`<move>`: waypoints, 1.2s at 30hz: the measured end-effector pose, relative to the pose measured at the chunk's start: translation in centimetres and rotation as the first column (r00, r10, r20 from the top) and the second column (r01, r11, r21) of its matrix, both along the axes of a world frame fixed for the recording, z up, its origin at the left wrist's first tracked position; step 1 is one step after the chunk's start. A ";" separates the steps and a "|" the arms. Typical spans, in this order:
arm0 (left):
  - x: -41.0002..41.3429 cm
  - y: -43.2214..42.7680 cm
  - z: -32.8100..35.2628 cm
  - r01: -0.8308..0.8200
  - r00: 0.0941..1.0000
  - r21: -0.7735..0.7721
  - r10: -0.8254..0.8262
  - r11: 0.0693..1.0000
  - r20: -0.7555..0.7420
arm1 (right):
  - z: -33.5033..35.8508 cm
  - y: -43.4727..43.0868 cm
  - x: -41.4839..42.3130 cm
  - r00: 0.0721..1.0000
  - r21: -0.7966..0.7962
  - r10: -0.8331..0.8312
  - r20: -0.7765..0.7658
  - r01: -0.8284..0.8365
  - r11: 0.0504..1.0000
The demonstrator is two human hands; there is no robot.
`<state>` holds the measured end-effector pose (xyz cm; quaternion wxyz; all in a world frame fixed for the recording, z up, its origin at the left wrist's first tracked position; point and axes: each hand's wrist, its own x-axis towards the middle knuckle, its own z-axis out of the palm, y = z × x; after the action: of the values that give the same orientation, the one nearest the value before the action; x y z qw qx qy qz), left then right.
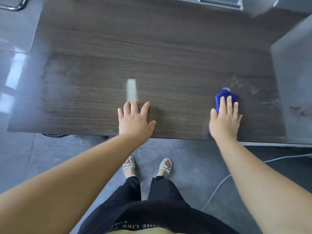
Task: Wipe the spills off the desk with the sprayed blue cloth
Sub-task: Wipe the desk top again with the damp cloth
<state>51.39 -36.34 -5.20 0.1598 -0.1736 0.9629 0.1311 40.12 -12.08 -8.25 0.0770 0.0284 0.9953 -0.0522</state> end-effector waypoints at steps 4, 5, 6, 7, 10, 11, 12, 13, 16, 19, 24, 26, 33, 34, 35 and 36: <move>-2.1 3.0 0.1 0.035 0.999 0.025 -0.034 0.999 -0.029 | -0.9 -7.1 2.8 0.988 -0.042 0.135 -0.080 -0.138 0.989; -2.7 3.9 0.3 0.043 0.998 0.032 -0.042 0.999 -0.045 | -1.1 -7.7 4.3 0.937 -0.035 0.334 -0.098 -0.339 0.940; -3.2 4.5 0.4 0.053 0.997 0.041 -0.051 0.998 -0.060 | -1.0 -7.4 5.4 0.843 -0.022 0.531 -0.092 -0.535 0.845; -3.7 5.1 0.5 0.070 0.995 0.041 -0.067 0.997 -0.075 | -0.9 -6.1 5.6 0.738 -0.018 0.672 -0.060 -0.674 0.738; -4.9 7.3 0.7 0.144 0.988 0.043 -0.141 0.989 -0.065 | -1.0 1.3 2.4 0.644 0.003 0.764 -0.043 -0.765 0.644; -5.3 8.0 0.7 0.154 0.987 0.049 -0.152 0.987 -0.055 | -1.1 4.2 0.9 0.709 0.018 0.702 -0.059 -0.703 0.711; -5.9 9.1 0.7 0.159 0.987 0.054 -0.157 0.986 -0.046 | -1.0 7.5 -0.8 0.794 0.024 0.604 -0.062 -0.604 0.797; -5.8 9.3 0.7 0.158 0.987 0.055 -0.156 0.986 -0.032 | -0.8 9.7 -2.0 0.877 0.013 0.479 -0.039 -0.479 0.878; -6.7 11.4 0.7 0.196 0.980 0.045 -0.197 0.979 0.006 | 0.1 14.5 -4.7 0.999 0.014 -0.043 0.019 0.043 0.999; -7.5 13.4 0.9 0.226 0.974 0.052 -0.227 0.973 0.025 | 0.3 12.0 -4.8 0.942 -0.023 -0.336 -0.021 0.336 0.942; -9.2 16.3 0.9 0.207 0.978 0.037 -0.207 0.978 -0.009 | -0.8 8.6 -0.3 0.925 -0.068 0.373 -0.065 -0.377 0.924; -9.9 16.7 0.6 0.203 0.979 0.015 -0.203 0.979 0.009 | -0.7 12.7 -1.1 0.786 -0.024 0.617 -0.041 -0.618 0.786; -11.1 17.8 0.5 0.142 0.984 -0.010 -0.140 0.990 0.113 | 0.1 22.3 -7.2 0.986 0.012 -0.164 0.019 0.164 0.986; -11.4 18.0 0.7 0.121 0.986 -0.009 -0.119 0.993 0.115 | 0.2 20.6 -7.3 0.965 -0.002 -0.263 0.009 0.263 0.965; -11.7 18.2 0.7 0.104 0.988 -0.012 -0.102 0.995 0.114 | 0.0 18.5 -7.2 0.956 -0.024 -0.294 0.004 0.294 0.955; -11.9 18.4 0.8 0.096 0.990 -0.020 -0.093 0.995 0.105 | -0.3 16.0 -6.6 0.969 -0.037 -0.245 -0.024 0.244 0.969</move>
<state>39.46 -17.93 -4.40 0.2135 -0.1364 0.9620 0.1023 33.52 3.96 -8.51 0.0563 0.1487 0.9841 -0.0786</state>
